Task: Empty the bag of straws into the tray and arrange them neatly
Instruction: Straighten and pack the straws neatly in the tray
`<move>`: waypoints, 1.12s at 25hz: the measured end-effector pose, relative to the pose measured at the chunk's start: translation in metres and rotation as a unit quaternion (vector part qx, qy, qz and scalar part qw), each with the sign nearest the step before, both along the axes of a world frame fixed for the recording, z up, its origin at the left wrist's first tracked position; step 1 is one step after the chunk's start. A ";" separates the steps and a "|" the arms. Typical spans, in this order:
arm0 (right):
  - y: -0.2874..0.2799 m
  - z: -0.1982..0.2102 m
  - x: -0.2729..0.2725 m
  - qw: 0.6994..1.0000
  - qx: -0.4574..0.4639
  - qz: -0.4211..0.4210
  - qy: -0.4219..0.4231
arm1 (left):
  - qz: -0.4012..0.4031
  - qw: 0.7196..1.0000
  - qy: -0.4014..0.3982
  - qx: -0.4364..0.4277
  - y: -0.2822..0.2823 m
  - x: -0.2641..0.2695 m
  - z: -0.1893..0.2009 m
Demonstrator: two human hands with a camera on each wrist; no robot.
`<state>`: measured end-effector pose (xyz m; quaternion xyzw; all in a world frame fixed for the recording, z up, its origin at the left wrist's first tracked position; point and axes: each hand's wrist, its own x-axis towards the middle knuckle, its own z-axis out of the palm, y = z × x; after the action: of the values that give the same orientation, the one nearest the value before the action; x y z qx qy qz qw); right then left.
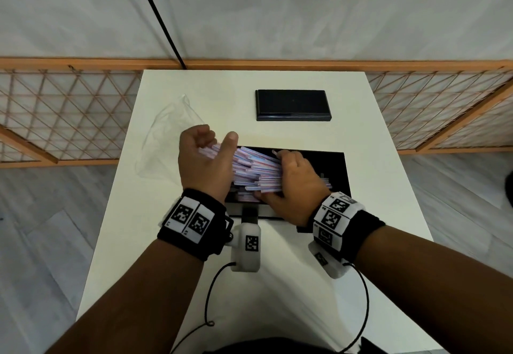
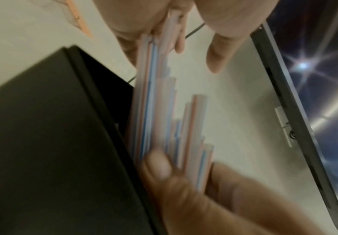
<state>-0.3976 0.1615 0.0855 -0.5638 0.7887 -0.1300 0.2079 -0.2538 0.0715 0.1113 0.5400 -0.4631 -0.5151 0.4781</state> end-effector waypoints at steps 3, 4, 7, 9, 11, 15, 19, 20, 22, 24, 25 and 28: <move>0.002 0.004 -0.017 0.993 0.094 -0.043 0.053 | 0.028 0.995 0.054 0.075 -0.007 0.002 -0.006; 0.001 0.004 -0.019 0.992 0.114 -0.037 0.047 | 0.029 0.995 0.046 0.084 -0.008 0.000 -0.004; -0.004 0.001 -0.014 0.992 0.125 0.004 0.019 | 0.022 0.998 0.025 0.062 -0.010 -0.004 -0.004; -0.006 0.002 -0.009 0.993 0.114 0.023 0.020 | 0.013 0.999 -0.006 0.040 -0.011 -0.006 -0.003; -0.007 0.001 -0.006 0.992 0.124 0.029 0.015 | 0.001 0.992 -0.128 -0.013 -0.008 0.001 0.002; -0.009 -0.004 -0.010 0.989 0.145 0.019 0.006 | -0.039 0.945 -0.244 -0.212 0.001 0.008 0.022; -0.013 0.004 -0.012 0.985 0.172 0.024 0.018 | -0.121 0.990 -0.078 0.003 0.009 -0.019 0.046; -0.013 0.006 -0.013 0.983 0.180 0.027 0.014 | -0.137 0.981 0.020 0.135 0.010 -0.027 0.049; -0.015 0.011 -0.014 0.982 0.187 0.038 -0.001 | -0.150 0.933 0.106 0.309 0.005 -0.038 0.046; -0.015 0.013 -0.018 0.981 0.188 0.044 -0.016 | -0.131 0.927 0.096 0.340 0.000 -0.046 0.036; -0.014 0.013 -0.019 0.980 0.192 0.048 -0.021 | -0.123 0.932 0.082 0.331 -0.003 -0.050 0.030; -0.013 0.013 -0.025 0.976 0.206 0.067 -0.033 | -0.137 0.934 0.051 0.327 -0.006 -0.064 0.028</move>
<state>-0.4231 0.1485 0.0986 -0.5563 0.7515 0.0311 0.3533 -0.3179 0.0651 0.1390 0.5713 -0.3134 -0.7251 0.2228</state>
